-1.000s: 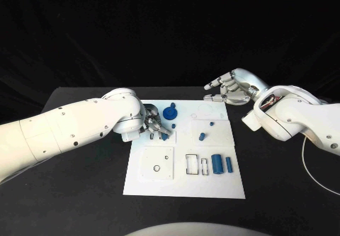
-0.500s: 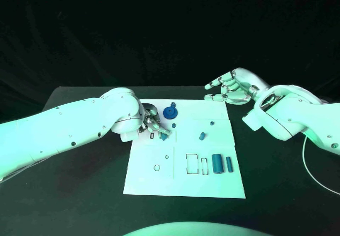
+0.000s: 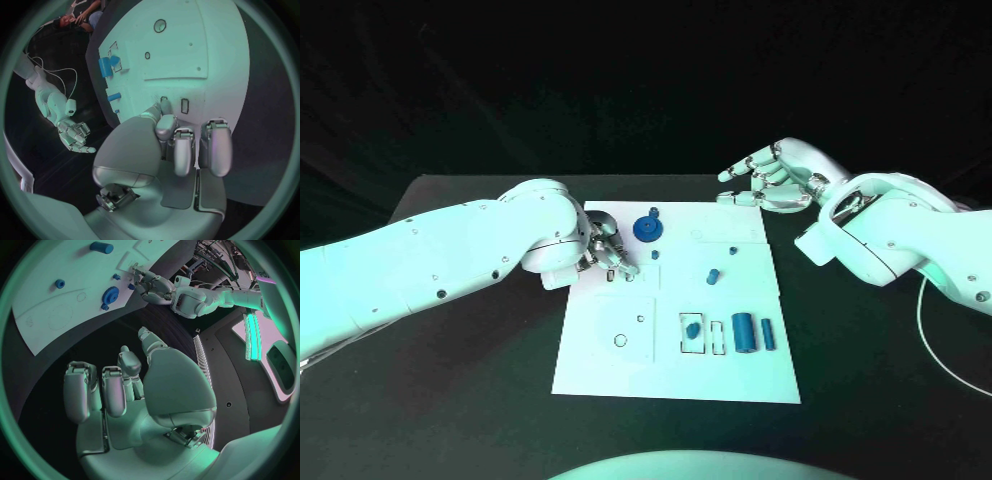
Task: Assemble the parts on the task board
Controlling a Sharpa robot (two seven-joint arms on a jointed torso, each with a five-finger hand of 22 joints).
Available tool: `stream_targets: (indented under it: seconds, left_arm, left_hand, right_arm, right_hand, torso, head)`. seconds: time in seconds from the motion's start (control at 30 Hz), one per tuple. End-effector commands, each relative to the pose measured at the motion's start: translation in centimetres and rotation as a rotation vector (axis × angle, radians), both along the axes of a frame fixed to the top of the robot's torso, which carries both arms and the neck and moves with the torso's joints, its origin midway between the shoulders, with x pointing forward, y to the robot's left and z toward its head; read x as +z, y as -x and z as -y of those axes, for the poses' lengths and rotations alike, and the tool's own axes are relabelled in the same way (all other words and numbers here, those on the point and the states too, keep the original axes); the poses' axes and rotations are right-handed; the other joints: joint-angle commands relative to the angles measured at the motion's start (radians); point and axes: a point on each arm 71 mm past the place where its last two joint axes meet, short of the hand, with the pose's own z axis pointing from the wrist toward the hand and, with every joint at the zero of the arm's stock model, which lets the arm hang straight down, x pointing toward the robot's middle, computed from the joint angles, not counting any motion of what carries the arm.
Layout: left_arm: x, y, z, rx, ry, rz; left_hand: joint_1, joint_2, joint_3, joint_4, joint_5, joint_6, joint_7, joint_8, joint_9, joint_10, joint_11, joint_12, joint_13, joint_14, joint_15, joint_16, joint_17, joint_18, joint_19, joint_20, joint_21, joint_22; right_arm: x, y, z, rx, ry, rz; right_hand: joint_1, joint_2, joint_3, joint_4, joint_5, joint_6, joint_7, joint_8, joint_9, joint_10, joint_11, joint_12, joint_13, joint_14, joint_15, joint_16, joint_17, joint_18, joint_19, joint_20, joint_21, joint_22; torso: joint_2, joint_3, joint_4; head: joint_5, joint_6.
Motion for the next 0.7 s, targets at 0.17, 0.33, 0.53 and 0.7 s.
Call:
stream_targets:
  seconds: [0.17, 0.33, 0.53, 0.7]
  left_arm:
    - [0.08, 0.18, -0.31, 0.036, 0.0, -0.004]
    - [0.19, 0.2, -0.37, 0.043, 0.016, 0.009]
    - [0.35, 0.21, -0.46, 0.052, 0.056, 0.024]
    - [0.56, 0.22, -0.62, 0.062, 0.093, 0.047]
  left_hand:
    - [-0.056, -0.079, 0.172, -0.012, -0.003, -0.004, 0.006, -0.005, 0.019, 0.003, 0.004, -0.007, -0.001, 0.103, -0.003, 0.003, 0.263, -0.006, 0.048, 0.001, -0.01, 0.137]
    - [-0.082, -0.101, 0.24, -0.026, -0.004, -0.005, 0.008, -0.003, 0.029, 0.005, 0.004, -0.008, -0.001, 0.103, -0.004, 0.003, 0.263, -0.006, 0.048, 0.002, -0.011, 0.138]
    - [-0.098, -0.11, 0.269, -0.034, -0.005, -0.005, 0.008, -0.001, 0.035, 0.006, 0.005, -0.007, -0.001, 0.103, -0.004, 0.003, 0.263, -0.006, 0.048, 0.002, -0.012, 0.138]
    - [-0.108, -0.114, 0.282, -0.037, -0.006, -0.004, 0.008, 0.001, 0.039, 0.008, 0.005, -0.006, 0.001, 0.103, -0.004, 0.003, 0.263, -0.006, 0.048, 0.002, -0.013, 0.137]
  right_arm:
    - [-0.1, 0.03, -0.13, 0.013, 0.01, -0.004]
    - [-0.12, 0.03, -0.13, 0.013, 0.01, -0.005]
    - [-0.16, 0.05, -0.14, 0.017, 0.012, -0.009]
    - [-0.2, 0.09, -0.16, 0.023, 0.025, -0.008]
  right_hand:
    - [-0.002, 0.002, -0.007, -0.001, 0.005, 0.006, 0.001, 0.004, 0.001, -0.004, -0.001, -0.001, 0.0, 0.068, 0.006, -0.004, 0.094, -0.011, -0.005, 0.0, -0.007, -0.001]
    - [-0.002, 0.002, -0.007, -0.001, 0.005, 0.006, 0.001, 0.004, 0.001, -0.004, -0.001, -0.001, 0.0, 0.068, 0.006, -0.004, 0.094, -0.011, -0.005, 0.0, -0.007, -0.001]
    - [-0.003, 0.002, -0.008, 0.0, 0.006, 0.007, 0.001, 0.004, 0.001, -0.004, -0.002, 0.0, 0.0, 0.068, 0.006, -0.004, 0.093, -0.011, -0.005, 0.0, -0.007, -0.002]
    - [0.007, 0.008, -0.007, -0.004, 0.008, 0.01, -0.001, 0.005, 0.002, -0.002, -0.003, 0.002, 0.0, 0.069, 0.004, -0.004, 0.095, -0.011, -0.005, -0.001, -0.007, -0.001]
  torso:
    - [0.0, 0.0001, -0.0006]
    - [0.0, 0.0003, -0.0006]
    - [0.0, 0.0007, -0.0011]
    - [-0.001, 0.0009, -0.0009]
  head:
    - [0.002, 0.0]
    - [0.001, -0.002]
    - [0.001, -0.001]
    - [-0.002, -0.001]
